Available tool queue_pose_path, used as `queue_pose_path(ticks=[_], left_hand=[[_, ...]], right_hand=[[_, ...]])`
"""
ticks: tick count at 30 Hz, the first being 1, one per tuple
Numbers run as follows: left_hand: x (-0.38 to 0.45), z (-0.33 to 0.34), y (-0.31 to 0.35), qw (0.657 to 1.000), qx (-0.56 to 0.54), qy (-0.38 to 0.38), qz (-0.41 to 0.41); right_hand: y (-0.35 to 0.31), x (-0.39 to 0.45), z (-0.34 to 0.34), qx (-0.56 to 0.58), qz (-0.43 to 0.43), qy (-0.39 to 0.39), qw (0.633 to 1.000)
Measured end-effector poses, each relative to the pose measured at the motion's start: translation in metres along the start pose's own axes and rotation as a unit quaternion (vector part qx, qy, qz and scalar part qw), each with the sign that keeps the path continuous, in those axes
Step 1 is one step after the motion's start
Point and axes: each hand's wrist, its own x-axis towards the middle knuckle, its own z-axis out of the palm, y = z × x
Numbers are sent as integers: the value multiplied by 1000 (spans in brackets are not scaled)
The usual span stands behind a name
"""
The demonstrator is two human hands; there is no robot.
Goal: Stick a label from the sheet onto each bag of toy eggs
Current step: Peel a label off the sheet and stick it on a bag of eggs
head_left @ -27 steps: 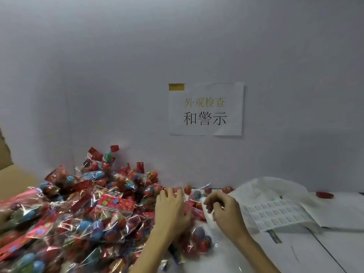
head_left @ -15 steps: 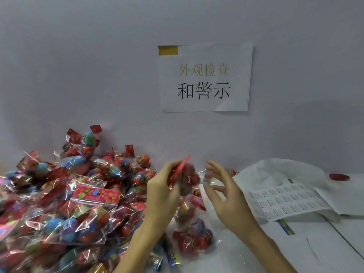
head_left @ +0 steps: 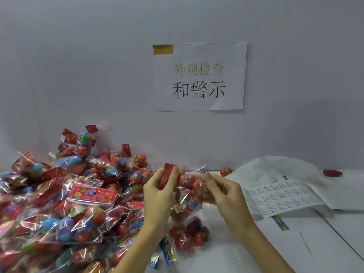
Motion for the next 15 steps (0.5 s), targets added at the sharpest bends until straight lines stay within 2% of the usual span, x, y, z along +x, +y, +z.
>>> queue_pose_path(ticks=[3, 5, 8, 10, 12, 13, 15], left_hand=[[2, 0, -1, 999, -21, -19, -34], [0, 5, -4, 999, 5, -13, -32], [0, 4, -13, 982, 169, 62, 57], [1, 1, -13, 985, 162, 28, 45], [2, 2, -9, 994, 44, -71, -64], [2, 3, -7, 988, -27, -97, -115], [2, 5, -4, 974, -122, -88, -169]], right_hand=[[0, 1, 0, 77, 50, 28, 995], [3, 1, 0, 71, 37, 53, 995], [8, 3, -4, 7, -42, 120, 992], [7, 3, -8, -43, -127, 127, 983], [7, 2, -10, -127, -213, 64, 967], [8, 1, -9, -185, -241, 16, 953], [12, -2, -6, -304, -260, -86, 912]])
